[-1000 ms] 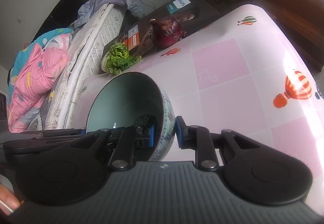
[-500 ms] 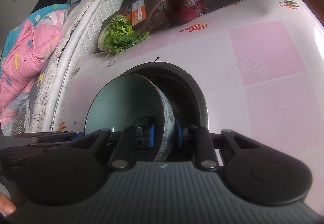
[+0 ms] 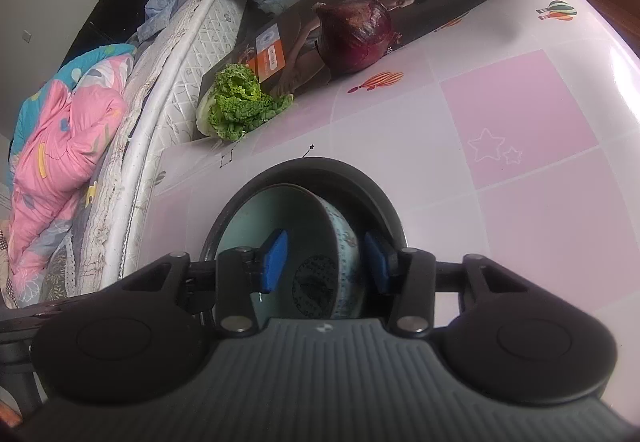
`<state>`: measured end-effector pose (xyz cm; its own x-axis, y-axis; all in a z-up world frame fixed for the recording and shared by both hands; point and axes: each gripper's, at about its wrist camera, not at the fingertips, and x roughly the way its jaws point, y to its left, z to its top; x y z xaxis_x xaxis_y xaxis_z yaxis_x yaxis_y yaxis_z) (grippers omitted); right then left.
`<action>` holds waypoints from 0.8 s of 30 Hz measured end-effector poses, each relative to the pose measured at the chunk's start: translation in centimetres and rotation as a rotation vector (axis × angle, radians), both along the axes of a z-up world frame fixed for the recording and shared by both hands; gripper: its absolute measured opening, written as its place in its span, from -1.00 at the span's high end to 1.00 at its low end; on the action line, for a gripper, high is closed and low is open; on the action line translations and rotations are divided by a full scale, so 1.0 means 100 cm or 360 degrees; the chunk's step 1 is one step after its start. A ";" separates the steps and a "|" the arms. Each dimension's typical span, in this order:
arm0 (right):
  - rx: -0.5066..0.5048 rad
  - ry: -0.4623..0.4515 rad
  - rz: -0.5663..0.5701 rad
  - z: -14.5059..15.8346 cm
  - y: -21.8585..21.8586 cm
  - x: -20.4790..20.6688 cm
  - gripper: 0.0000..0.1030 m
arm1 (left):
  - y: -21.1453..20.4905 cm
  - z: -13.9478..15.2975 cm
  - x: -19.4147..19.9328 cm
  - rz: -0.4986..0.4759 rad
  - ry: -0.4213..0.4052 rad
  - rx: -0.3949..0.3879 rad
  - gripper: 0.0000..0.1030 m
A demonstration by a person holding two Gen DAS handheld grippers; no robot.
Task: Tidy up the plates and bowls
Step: 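Lower the teal bowl into the steel bowl and open the right tool, then withdraw the right tool and move it to a small steel plate rim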
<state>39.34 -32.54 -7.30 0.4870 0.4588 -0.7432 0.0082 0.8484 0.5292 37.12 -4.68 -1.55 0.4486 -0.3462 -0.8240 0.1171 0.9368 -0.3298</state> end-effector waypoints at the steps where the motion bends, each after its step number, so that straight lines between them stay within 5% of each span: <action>1: 0.0005 0.0006 -0.0006 0.001 0.000 0.001 -0.04 | 0.003 0.006 -0.005 0.0008 -0.0019 -0.0005 0.03; 9: -0.0119 0.0020 -0.0009 0.017 0.007 0.000 -0.14 | 0.038 0.047 -0.058 0.0064 -0.0181 0.0029 -0.16; 12: -0.0227 -0.0038 -0.0012 0.030 0.011 -0.006 -0.62 | 0.058 0.060 -0.088 0.0105 -0.0239 0.0015 -0.28; 18: -0.0302 -0.0136 -0.0056 0.060 -0.001 -0.030 -0.65 | 0.094 0.080 -0.160 0.0184 -0.0355 0.0043 -0.45; 24: -0.0299 -0.0327 -0.0001 0.106 -0.009 -0.111 -0.67 | 0.117 0.089 -0.242 0.0187 -0.0484 0.0135 -0.72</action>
<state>28.28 -33.44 3.30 0.6364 0.3219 -0.7010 -0.0826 0.9320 0.3530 12.96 7.03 7.32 0.7112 -0.2135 -0.6698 0.0876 0.9723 -0.2169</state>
